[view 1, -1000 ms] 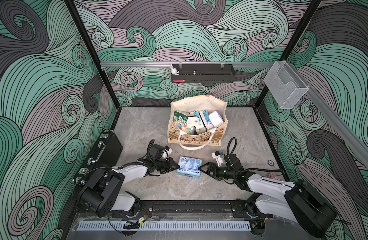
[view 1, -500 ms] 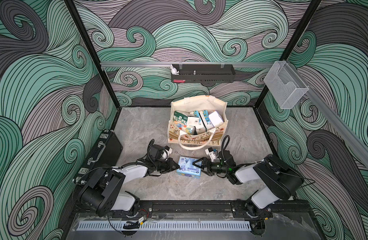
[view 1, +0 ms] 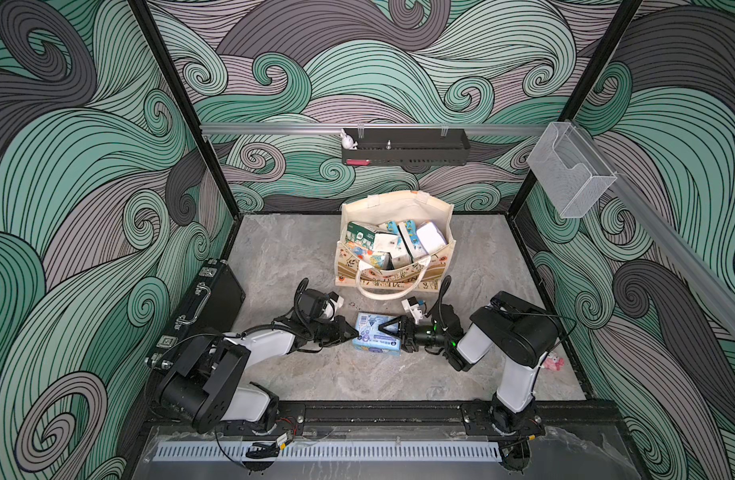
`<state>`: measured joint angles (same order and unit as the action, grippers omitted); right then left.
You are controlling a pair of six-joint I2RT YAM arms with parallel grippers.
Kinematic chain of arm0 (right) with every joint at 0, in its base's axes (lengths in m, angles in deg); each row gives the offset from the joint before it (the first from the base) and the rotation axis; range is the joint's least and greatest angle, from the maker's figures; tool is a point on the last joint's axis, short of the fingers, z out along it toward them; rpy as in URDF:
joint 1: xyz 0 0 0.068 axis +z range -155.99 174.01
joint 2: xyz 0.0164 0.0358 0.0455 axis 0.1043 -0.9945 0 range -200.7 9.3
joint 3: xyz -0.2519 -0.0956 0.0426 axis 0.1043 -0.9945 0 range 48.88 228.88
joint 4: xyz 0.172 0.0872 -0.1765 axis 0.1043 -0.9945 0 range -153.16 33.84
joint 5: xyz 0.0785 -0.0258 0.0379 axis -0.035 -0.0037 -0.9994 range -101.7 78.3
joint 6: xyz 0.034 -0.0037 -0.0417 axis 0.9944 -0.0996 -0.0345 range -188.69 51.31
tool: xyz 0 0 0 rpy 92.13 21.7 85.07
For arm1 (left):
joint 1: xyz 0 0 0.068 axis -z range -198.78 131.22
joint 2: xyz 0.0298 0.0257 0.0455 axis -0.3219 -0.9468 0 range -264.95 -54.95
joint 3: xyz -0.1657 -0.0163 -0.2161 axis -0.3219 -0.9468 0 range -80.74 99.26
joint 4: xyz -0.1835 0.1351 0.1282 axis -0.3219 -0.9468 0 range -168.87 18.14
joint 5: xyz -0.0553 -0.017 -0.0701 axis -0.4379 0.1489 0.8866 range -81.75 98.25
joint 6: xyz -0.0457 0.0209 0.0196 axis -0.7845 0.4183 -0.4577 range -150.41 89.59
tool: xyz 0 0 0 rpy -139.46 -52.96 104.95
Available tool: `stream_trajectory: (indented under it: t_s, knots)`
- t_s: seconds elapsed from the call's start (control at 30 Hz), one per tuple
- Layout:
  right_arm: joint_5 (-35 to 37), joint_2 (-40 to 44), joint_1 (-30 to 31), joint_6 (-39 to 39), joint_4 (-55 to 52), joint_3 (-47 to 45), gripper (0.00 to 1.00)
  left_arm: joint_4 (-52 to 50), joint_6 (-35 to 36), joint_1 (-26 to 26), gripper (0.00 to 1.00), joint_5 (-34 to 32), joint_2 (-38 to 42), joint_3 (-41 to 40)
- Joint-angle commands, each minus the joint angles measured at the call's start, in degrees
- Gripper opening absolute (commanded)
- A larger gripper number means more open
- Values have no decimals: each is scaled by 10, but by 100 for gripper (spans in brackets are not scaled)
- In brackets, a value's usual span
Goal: Put tissues into the canvas bag
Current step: Pick up the pack of facial tissues from the center of the board, then adjust the canvas bag at the center of the board.
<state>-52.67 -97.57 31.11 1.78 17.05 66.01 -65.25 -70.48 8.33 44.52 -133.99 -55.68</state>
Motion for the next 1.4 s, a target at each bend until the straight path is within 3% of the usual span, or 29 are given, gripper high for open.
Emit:
stream_trajectory:
  t_s: [0.0,0.1,0.17,0.23,0.37,0.47,0.53,0.6,0.7,0.83,1.0,1.17,1.27,1.37]
  knots:
    - [-9,-3,6,0,15,6,70,-63,10,1,16,-29,-13,-3]
    - [-8,-1,5,-2,11,5,62,-67,7,1,20,-28,-8,-1]
    - [-9,5,6,-8,6,2,61,-75,5,1,44,-27,0,2]
    - [-10,16,6,-16,-2,-1,61,-84,3,1,56,-26,14,6]
    - [-32,69,-2,-27,-29,-13,57,-142,11,0,60,-36,66,33]
    - [-61,150,-10,-56,-118,-17,51,-208,23,-1,60,-54,123,66]
    - [-87,243,-11,-117,-261,-2,50,-249,29,-3,60,-70,172,93]
    - [-90,357,-11,-216,-496,37,50,-285,34,-4,59,-90,214,122]
    - [-30,536,-13,-399,-838,129,52,-301,44,-7,56,-113,266,153]
    - [35,689,-61,-497,-1068,261,53,-353,85,-14,56,-151,299,235]
    - [56,676,-110,-550,-1168,421,51,-450,181,-17,59,-227,213,431]
    - [116,589,-112,-605,-1183,565,51,-505,240,-17,63,-324,87,629]
    - [143,545,-112,-618,-1182,616,50,-533,274,-19,62,-377,17,699]
    - [171,524,-112,-630,-1181,634,49,-540,268,-44,58,-335,-41,728]
